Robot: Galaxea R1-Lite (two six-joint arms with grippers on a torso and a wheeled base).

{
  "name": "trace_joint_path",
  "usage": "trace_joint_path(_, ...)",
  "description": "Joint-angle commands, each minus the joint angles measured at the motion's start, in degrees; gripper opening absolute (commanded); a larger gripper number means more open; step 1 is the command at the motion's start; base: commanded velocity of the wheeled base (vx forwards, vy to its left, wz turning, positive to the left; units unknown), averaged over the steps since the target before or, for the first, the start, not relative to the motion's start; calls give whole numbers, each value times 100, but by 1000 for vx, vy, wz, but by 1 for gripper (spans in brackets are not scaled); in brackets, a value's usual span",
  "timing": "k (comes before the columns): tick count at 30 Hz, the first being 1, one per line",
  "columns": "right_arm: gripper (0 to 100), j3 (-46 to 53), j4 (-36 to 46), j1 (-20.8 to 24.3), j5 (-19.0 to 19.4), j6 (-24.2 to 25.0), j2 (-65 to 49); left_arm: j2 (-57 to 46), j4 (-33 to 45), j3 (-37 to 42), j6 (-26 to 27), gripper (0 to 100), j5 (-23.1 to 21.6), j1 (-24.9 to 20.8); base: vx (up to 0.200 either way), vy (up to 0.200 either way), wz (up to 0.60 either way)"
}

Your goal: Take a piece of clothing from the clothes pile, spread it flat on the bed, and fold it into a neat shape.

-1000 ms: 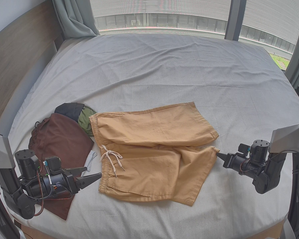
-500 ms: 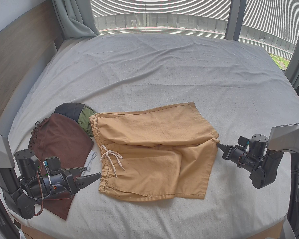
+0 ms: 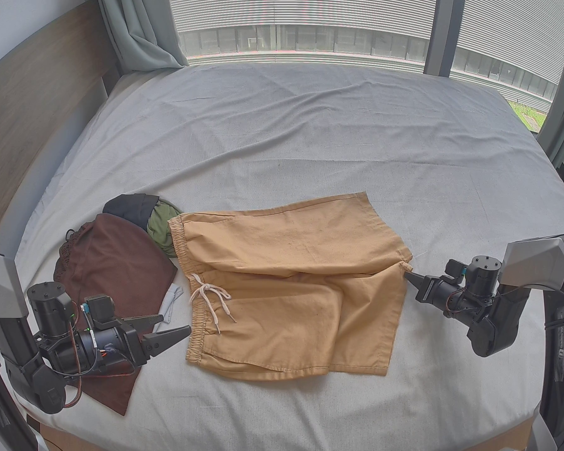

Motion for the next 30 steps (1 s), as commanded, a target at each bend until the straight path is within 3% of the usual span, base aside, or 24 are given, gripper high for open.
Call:
trace_joint_path(1,100,-28,-1,2,10,-12,5,16,-5,0,-2,100,0,-2,0,0,0)
trace_joint_path(10,100,534,7,64,54,-21,-496,25,-5,0,-2,100,0,-2,0,0,0)
trace_joint_path(12,100,912,7,64,238,-56,-742,43,-5,-9,-10,100,0,-10,0,0,0)
trace_joint_path(13,100,1246,16,73,520,-144,-1015,69,-5,-35,-10,100,0,-37,0,0,0)
trace_joint_path(16,100,1606,16,134,713,-240,-1270,78,-5,-53,-10,100,0,-37,0,0,0)
trace_joint_path(22,100,2116,25,345,845,-293,-1569,131,-5,-88,-28,100,0,-37,0,0,0)
trace_joint_path(30,100,2512,16,468,1135,-820,-1577,526,-5,-176,-37,100,0,-46,0,0,0)
